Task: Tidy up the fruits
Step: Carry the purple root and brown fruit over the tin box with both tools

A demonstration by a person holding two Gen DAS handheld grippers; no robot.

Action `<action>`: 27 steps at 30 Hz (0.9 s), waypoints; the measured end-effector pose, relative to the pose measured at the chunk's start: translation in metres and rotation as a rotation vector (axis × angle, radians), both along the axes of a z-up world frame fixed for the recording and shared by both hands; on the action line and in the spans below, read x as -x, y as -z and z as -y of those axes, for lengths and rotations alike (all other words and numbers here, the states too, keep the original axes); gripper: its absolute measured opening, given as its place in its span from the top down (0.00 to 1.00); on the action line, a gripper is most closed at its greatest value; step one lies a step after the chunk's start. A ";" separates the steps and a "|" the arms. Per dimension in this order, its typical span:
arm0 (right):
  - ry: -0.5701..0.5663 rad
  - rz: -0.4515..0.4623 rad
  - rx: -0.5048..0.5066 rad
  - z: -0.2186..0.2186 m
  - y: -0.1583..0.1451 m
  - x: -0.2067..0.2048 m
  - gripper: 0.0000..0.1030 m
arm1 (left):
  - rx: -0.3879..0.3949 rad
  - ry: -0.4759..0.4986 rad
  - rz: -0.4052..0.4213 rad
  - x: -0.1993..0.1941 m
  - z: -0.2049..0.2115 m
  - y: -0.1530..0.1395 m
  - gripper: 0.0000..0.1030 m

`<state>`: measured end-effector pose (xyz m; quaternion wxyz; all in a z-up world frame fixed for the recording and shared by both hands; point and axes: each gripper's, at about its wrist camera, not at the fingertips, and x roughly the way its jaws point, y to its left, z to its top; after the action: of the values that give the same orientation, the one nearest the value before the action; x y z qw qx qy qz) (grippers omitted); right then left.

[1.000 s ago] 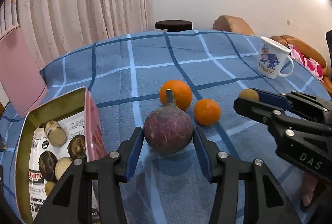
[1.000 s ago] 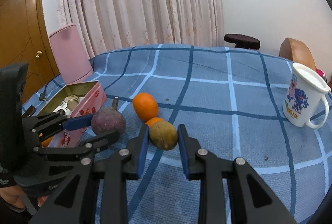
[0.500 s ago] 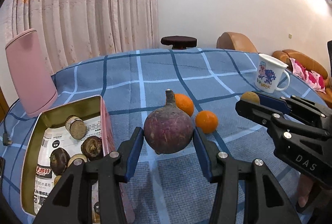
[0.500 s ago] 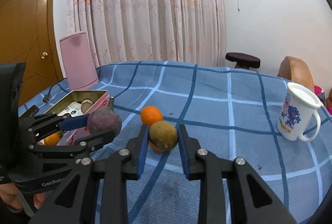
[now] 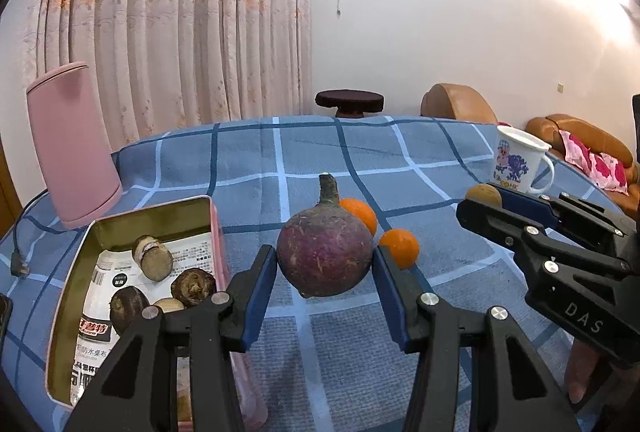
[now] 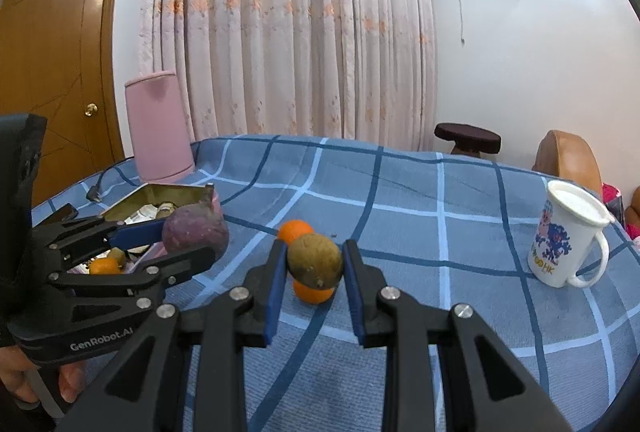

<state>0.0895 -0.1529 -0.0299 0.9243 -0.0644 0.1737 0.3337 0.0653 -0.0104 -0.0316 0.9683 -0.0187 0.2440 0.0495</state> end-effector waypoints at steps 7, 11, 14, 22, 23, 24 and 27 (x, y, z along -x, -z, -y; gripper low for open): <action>-0.018 0.000 0.011 -0.012 0.000 0.002 0.70 | 0.008 -0.007 0.024 0.009 -0.007 -0.003 0.50; -0.036 -0.002 0.013 -0.021 0.000 0.005 0.70 | 0.013 -0.013 0.038 0.016 -0.013 -0.007 0.50; -0.053 -0.004 0.012 -0.030 -0.002 0.007 0.70 | 0.016 -0.020 0.047 0.021 -0.019 -0.010 0.50; -0.101 0.009 0.021 -0.055 -0.013 0.015 0.70 | 0.017 -0.066 0.063 0.035 -0.039 -0.019 0.50; -0.106 0.010 0.022 -0.057 -0.014 0.015 0.70 | 0.016 -0.073 0.062 0.036 -0.041 -0.019 0.50; -0.113 0.012 0.024 -0.061 -0.015 0.016 0.70 | 0.018 -0.080 0.061 0.037 -0.044 -0.019 0.50; -0.134 0.021 0.030 -0.073 -0.019 0.019 0.70 | 0.028 -0.103 0.056 0.040 -0.055 -0.018 0.50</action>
<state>0.0707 -0.0796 -0.0111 0.9005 -0.0934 0.1643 0.3916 0.0251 0.0450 -0.0132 0.9706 -0.0462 0.2160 0.0953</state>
